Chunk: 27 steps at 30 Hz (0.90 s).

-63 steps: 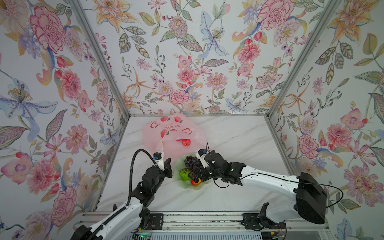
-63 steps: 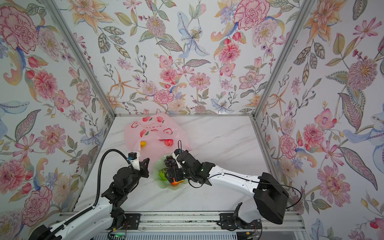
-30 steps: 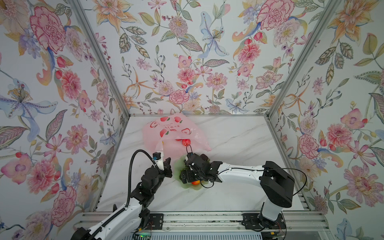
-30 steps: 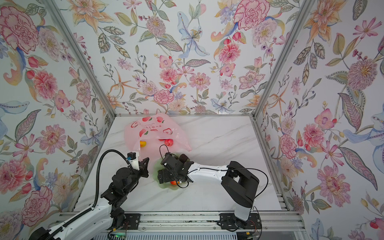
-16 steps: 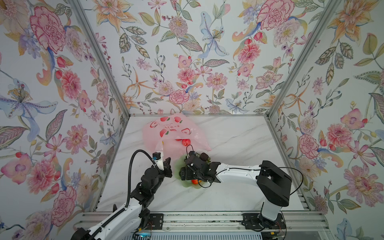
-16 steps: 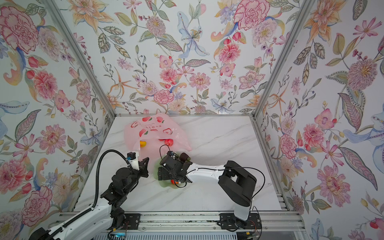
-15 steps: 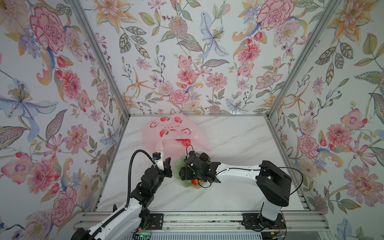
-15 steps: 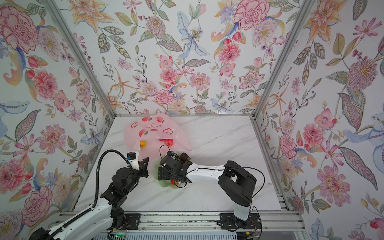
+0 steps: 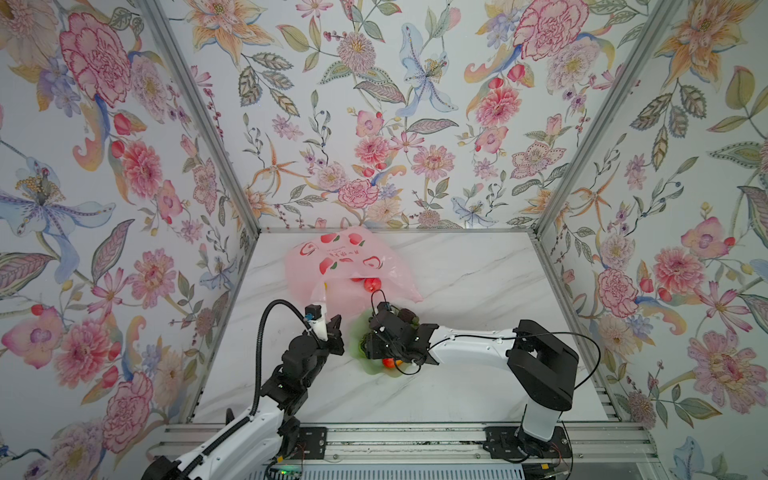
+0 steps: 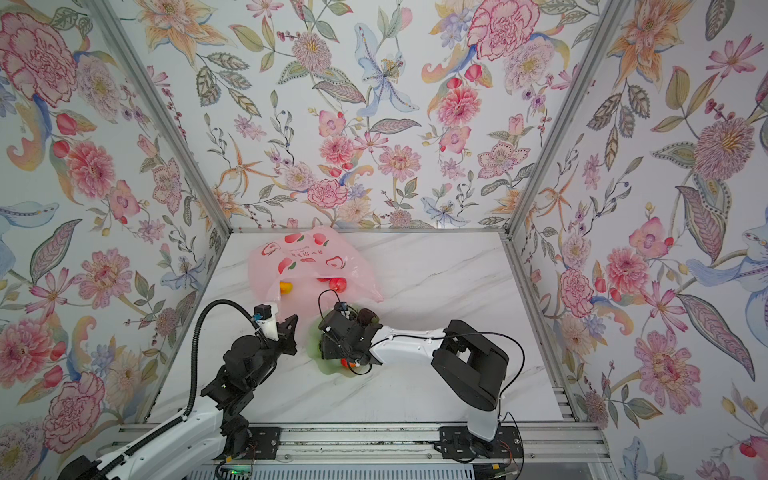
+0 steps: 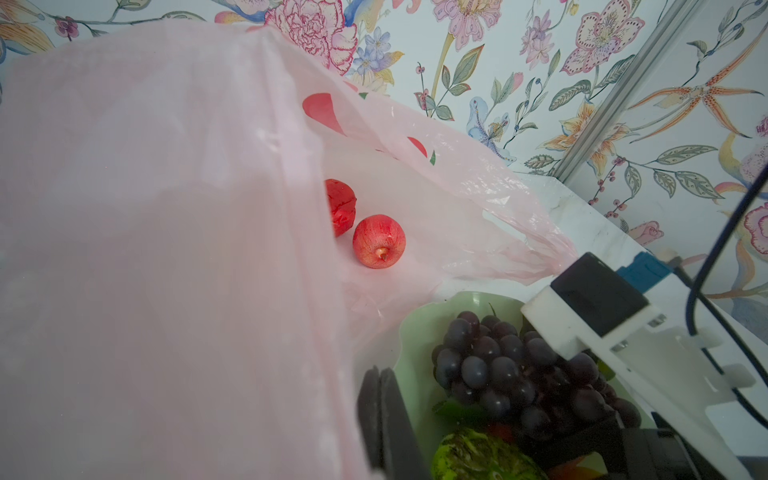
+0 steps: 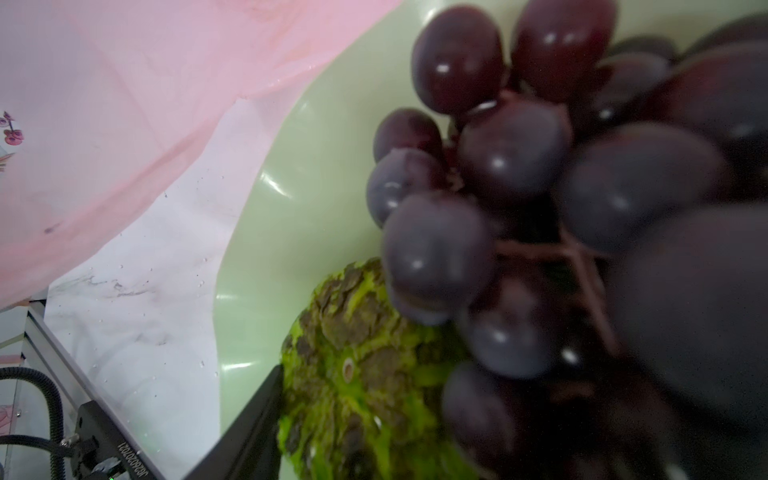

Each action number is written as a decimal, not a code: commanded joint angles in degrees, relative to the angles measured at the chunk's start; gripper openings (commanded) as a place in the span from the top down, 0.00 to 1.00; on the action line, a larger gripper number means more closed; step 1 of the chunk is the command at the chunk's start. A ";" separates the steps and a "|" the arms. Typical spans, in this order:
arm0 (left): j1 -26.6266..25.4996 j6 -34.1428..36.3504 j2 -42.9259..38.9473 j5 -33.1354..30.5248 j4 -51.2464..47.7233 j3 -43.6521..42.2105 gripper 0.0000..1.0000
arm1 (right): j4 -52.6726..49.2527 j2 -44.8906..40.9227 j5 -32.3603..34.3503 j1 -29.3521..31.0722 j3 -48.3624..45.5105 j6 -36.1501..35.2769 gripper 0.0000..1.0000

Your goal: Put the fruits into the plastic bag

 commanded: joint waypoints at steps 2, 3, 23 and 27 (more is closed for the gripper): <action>0.41 -0.41 -0.64 0.90 1.71 -1.02 1.00 | 0.22 -4.05 0.26 1.02 -2.26 -0.69 0.46; 0.54 -0.36 -0.61 0.89 1.67 -1.06 1.00 | 0.62 -4.99 0.27 1.28 -2.57 -0.72 0.46; 0.45 -0.51 -0.27 0.89 1.42 -0.66 1.00 | 10.28 -19.64 -6.06 -0.13 -10.48 5.26 0.46; 0.47 -0.58 -0.12 0.76 1.40 -0.70 1.00 | 8.75 -21.95 -5.75 -0.48 -9.64 3.61 0.46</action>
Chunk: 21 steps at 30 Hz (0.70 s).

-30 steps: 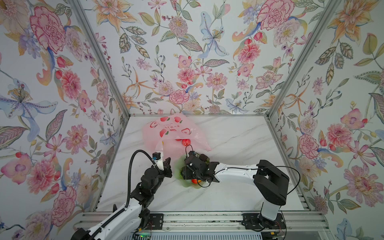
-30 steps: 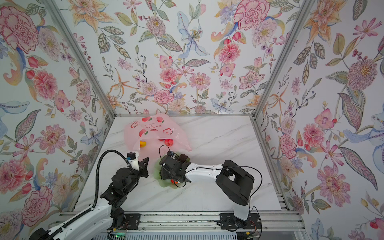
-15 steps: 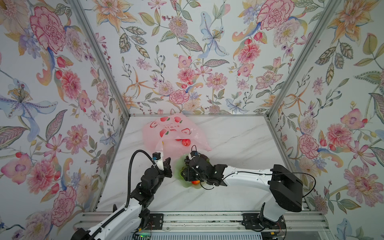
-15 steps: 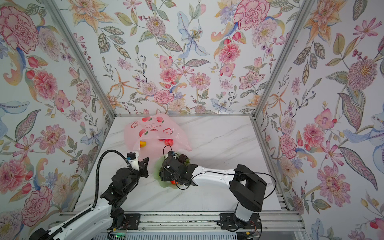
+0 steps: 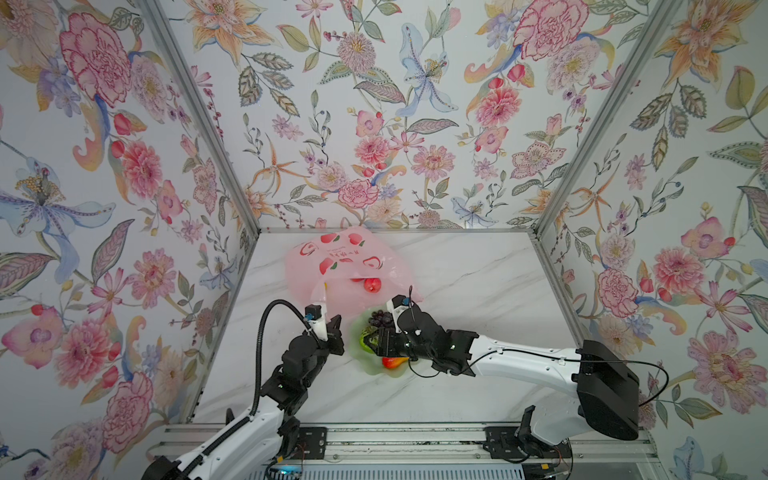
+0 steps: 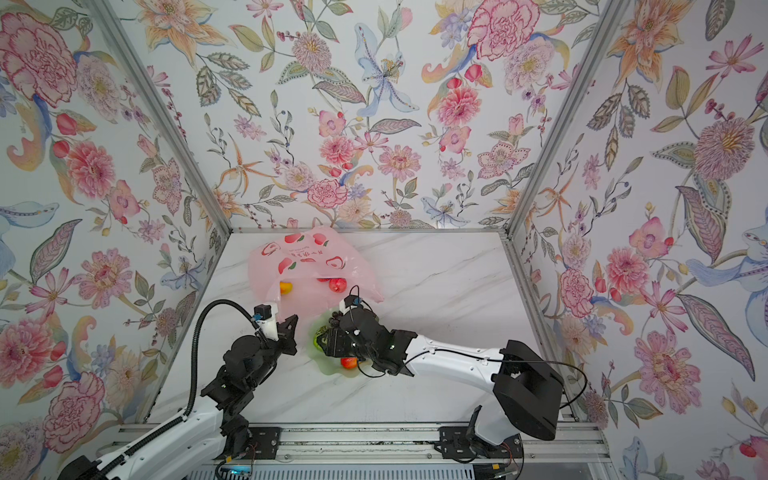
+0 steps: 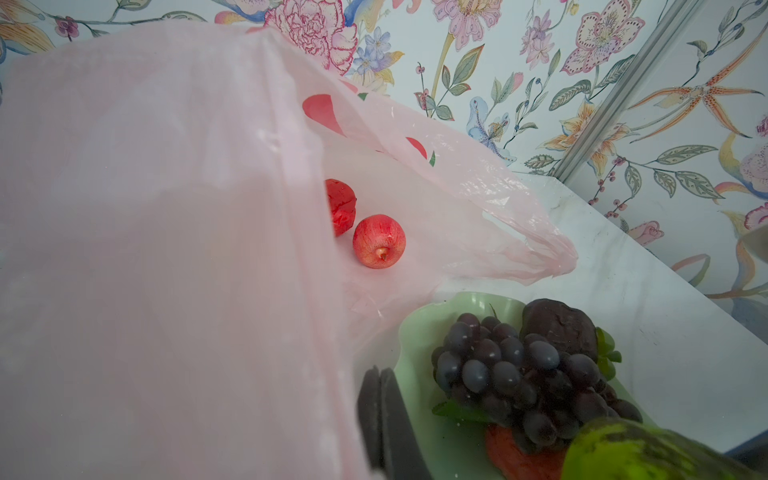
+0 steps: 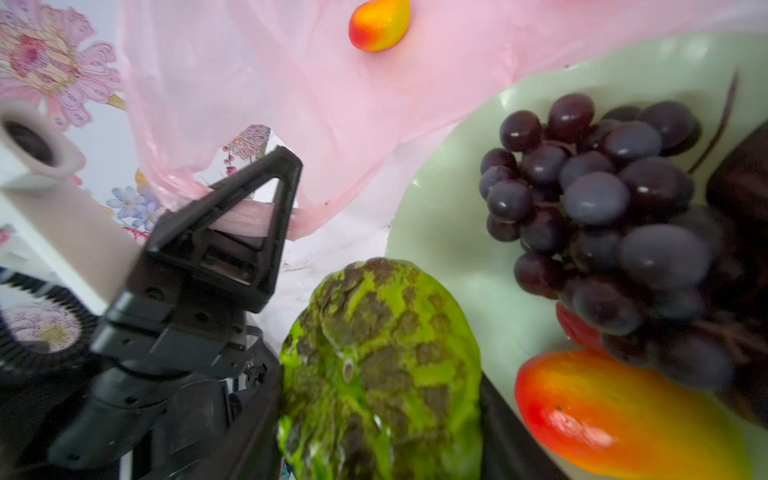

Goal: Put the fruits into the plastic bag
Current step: 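Close the right gripper on the green custard apple and lift it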

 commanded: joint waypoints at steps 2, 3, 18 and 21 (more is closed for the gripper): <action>0.47 -0.56 -0.03 0.68 1.45 -0.71 1.00 | -0.11 -3.37 0.15 -0.66 0.91 -1.92 0.46; 0.49 -0.56 0.01 0.67 1.43 -0.70 1.00 | -0.44 -4.06 0.60 -0.72 0.99 -2.61 0.46; 0.47 -0.43 0.97 0.64 1.20 -0.01 1.00 | -3.49 -5.06 1.48 -6.93 8.44 -16.78 0.46; 0.51 -0.57 0.86 0.51 1.05 -0.01 1.00 | -3.12 -2.54 -0.17 -8.19 10.77 -17.90 0.46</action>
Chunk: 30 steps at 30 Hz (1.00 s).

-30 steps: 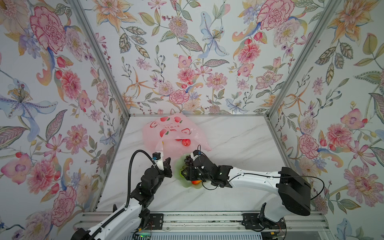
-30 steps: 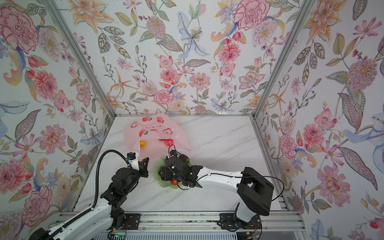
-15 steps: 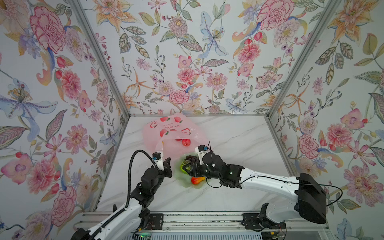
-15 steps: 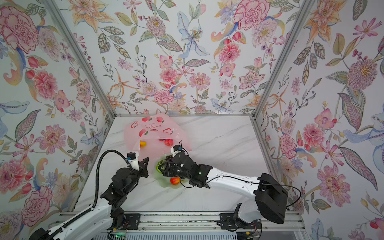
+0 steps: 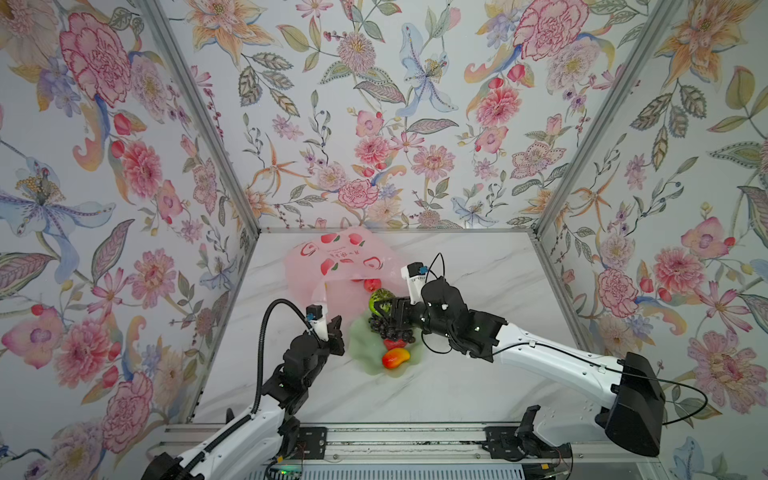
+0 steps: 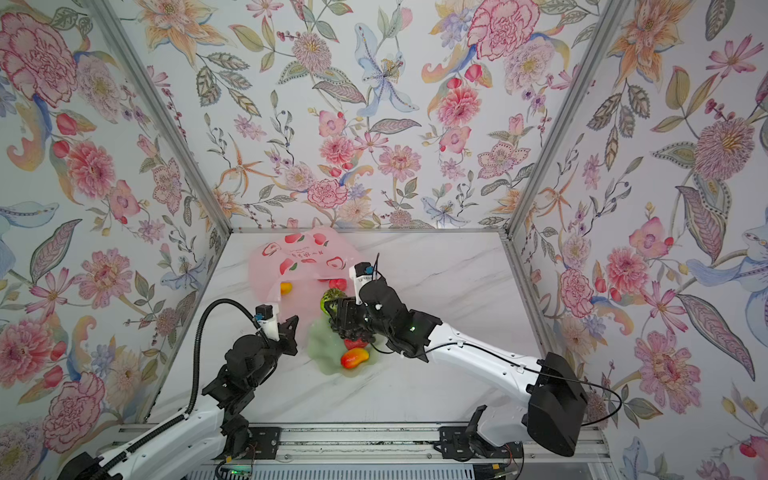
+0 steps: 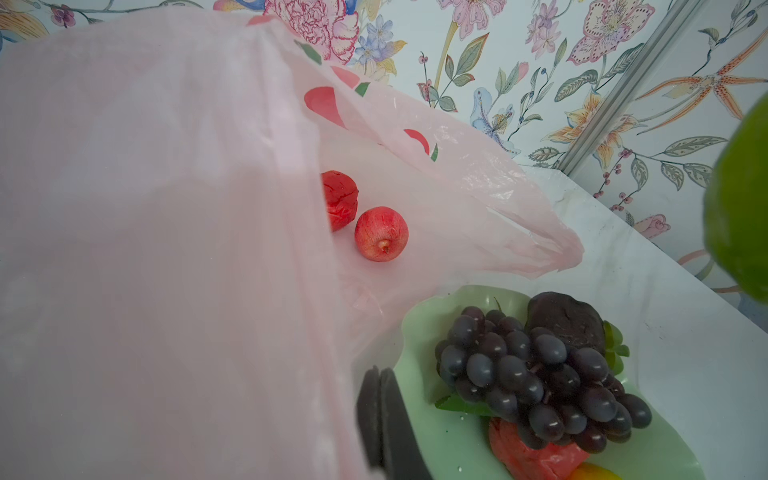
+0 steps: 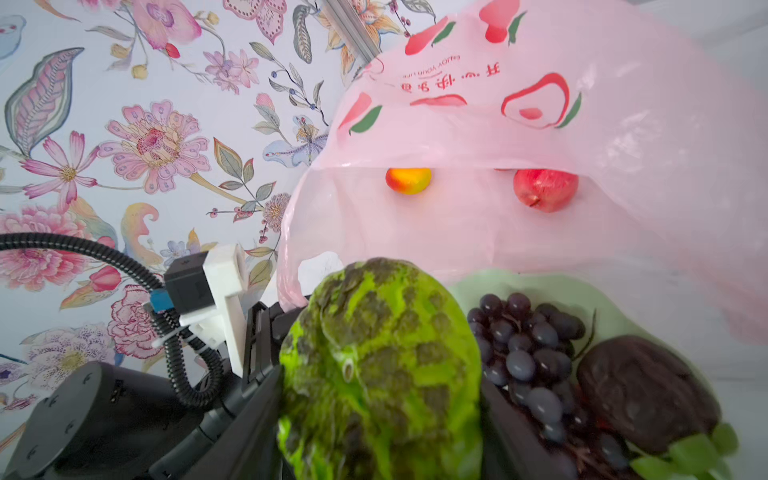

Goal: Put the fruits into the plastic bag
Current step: 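Close the right gripper on the green custard apple and lift it, then carry the custard apple into the bag opening held by the left gripper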

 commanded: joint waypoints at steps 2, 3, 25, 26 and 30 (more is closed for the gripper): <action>0.51 -0.52 -0.03 0.52 1.07 0.04 1.00 | 0.22 4.43 -2.70 -1.49 4.18 -3.90 0.46; 0.46 -0.50 0.14 0.56 1.06 0.10 1.00 | 0.46 5.61 -3.27 -1.77 4.89 -4.11 0.46; 0.74 0.00 2.35 2.17 2.04 0.73 1.00 | 2.59 42.61 -15.47 -6.23 33.20 1.13 0.48; 0.71 0.06 2.35 2.26 2.12 0.75 1.00 | 2.78 43.85 -15.65 -6.41 34.48 1.79 0.48; 0.79 0.06 2.60 2.48 2.39 0.77 1.00 | 4.78 47.37 -16.27 -7.63 36.98 6.49 0.48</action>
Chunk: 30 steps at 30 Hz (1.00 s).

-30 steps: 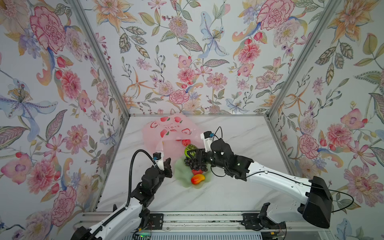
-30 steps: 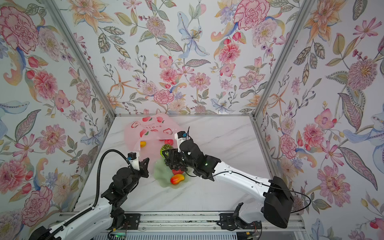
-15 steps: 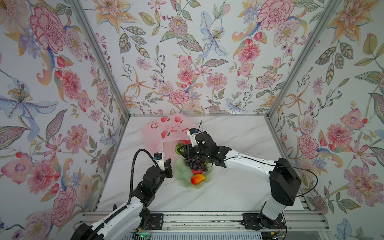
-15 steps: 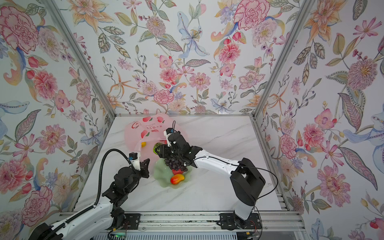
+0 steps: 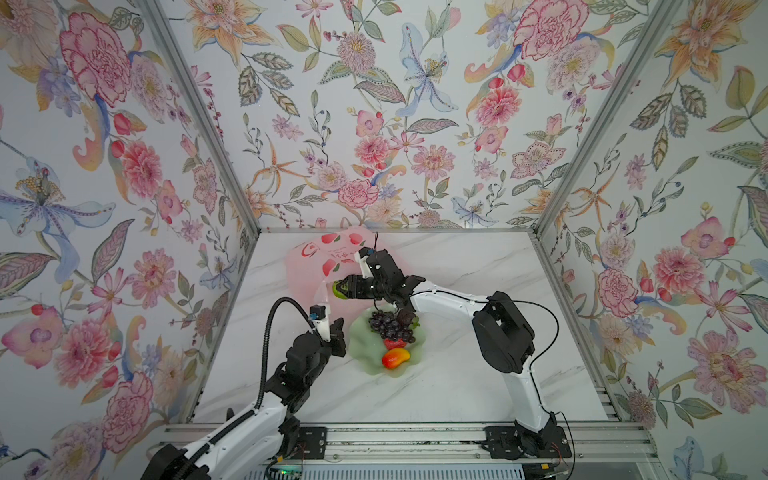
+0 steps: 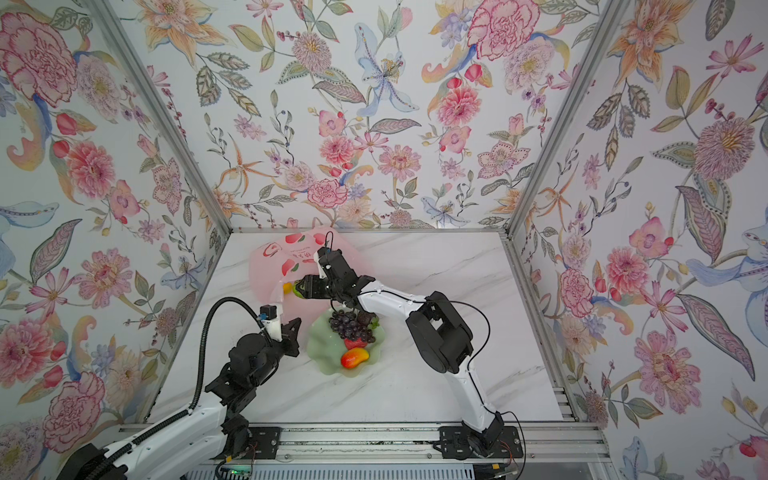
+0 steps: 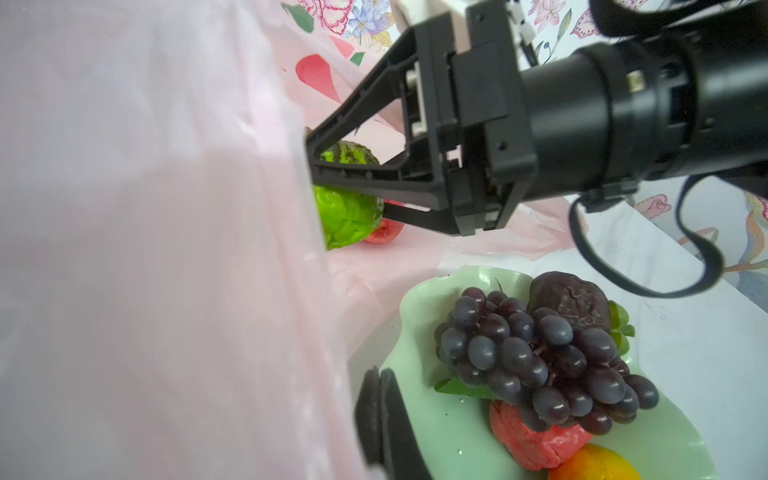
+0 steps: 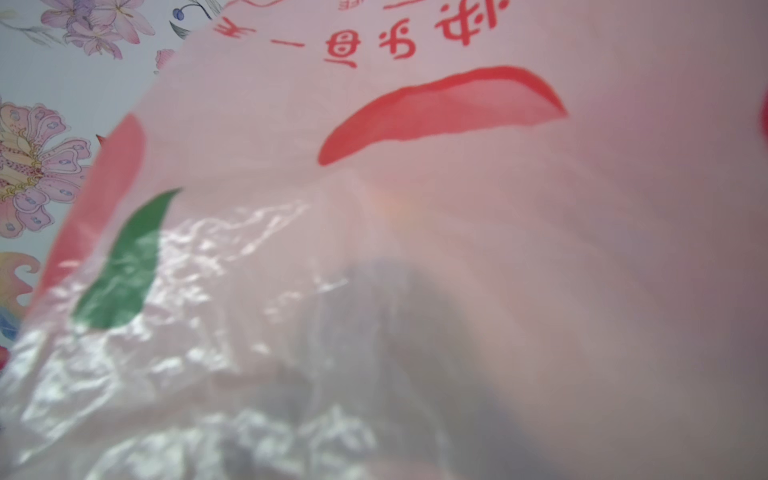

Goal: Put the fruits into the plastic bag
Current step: 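Carry the custard apple into the bag opening held by the left gripper, then open the right gripper inside the bag and withdraw it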

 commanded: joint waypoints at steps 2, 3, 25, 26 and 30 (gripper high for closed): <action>0.76 0.06 0.02 1.14 1.68 0.83 1.00 | 4.75 2.77 -1.70 -1.33 1.74 7.63 0.48; 0.77 0.02 0.14 1.15 1.69 0.85 1.00 | 6.41 3.08 -1.73 -1.72 1.33 9.84 0.48; 0.80 -0.23 -1.05 0.89 1.71 0.24 1.00 | 16.68 12.52 -7.66 -6.02 12.14 24.18 0.01; 0.84 -0.21 -1.26 0.83 1.63 0.10 1.00 | 16.93 11.84 -7.84 -6.08 11.49 23.88 0.01; 0.91 -0.34 -1.35 0.83 1.63 0.04 1.00 | 16.77 8.95 -8.46 -6.08 8.85 21.83 0.01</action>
